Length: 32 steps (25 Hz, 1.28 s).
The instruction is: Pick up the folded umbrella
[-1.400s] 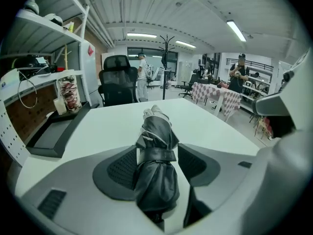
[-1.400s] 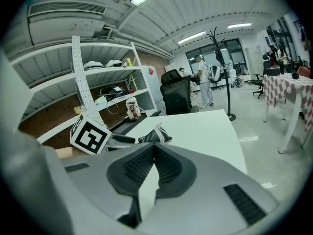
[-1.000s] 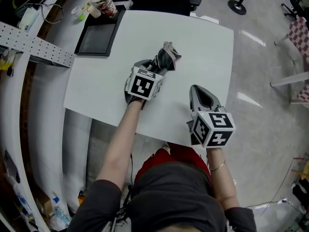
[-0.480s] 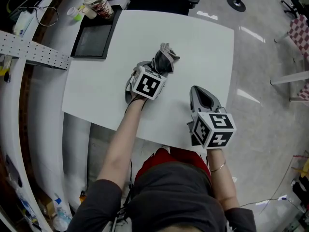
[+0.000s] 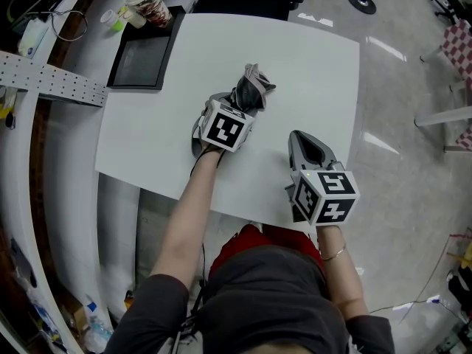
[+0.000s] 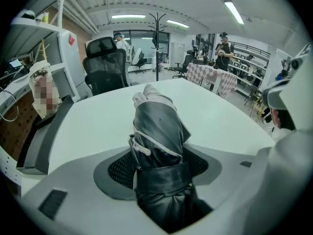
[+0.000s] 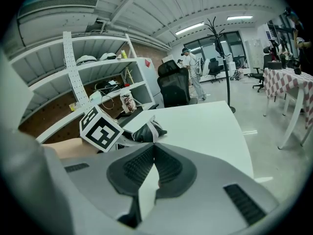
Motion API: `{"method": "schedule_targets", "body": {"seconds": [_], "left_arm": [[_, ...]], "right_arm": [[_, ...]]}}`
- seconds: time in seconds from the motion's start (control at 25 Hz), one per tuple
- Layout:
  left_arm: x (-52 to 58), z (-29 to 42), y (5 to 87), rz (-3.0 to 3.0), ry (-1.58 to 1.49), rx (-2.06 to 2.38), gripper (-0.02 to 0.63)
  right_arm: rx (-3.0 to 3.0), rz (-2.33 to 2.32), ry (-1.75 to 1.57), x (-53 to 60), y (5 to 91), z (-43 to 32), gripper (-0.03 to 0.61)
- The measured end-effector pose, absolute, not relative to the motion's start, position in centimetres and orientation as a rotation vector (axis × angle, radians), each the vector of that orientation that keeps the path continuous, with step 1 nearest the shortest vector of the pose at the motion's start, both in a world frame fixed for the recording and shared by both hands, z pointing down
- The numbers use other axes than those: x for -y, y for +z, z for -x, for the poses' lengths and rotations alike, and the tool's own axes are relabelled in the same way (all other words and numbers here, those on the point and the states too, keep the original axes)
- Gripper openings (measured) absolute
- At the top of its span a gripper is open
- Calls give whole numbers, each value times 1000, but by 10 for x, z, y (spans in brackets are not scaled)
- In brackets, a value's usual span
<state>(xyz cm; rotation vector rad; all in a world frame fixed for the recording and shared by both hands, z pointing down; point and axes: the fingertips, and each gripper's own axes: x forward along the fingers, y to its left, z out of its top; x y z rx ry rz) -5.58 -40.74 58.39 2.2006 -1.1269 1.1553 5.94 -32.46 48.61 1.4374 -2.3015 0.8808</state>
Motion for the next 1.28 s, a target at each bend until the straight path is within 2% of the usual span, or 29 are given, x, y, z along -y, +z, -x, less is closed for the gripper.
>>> {"method": "schedule_targets", "body": {"seconds": [0.44, 1.28], "left_arm": [[410, 61, 581, -2192, 1148, 1217, 212], [389, 76, 495, -2228, 654, 1401, 207]], "right_arm": [[2315, -1427, 870, 319, 481, -54, 18], [2394, -1381, 796, 311, 453, -37, 18]]}}
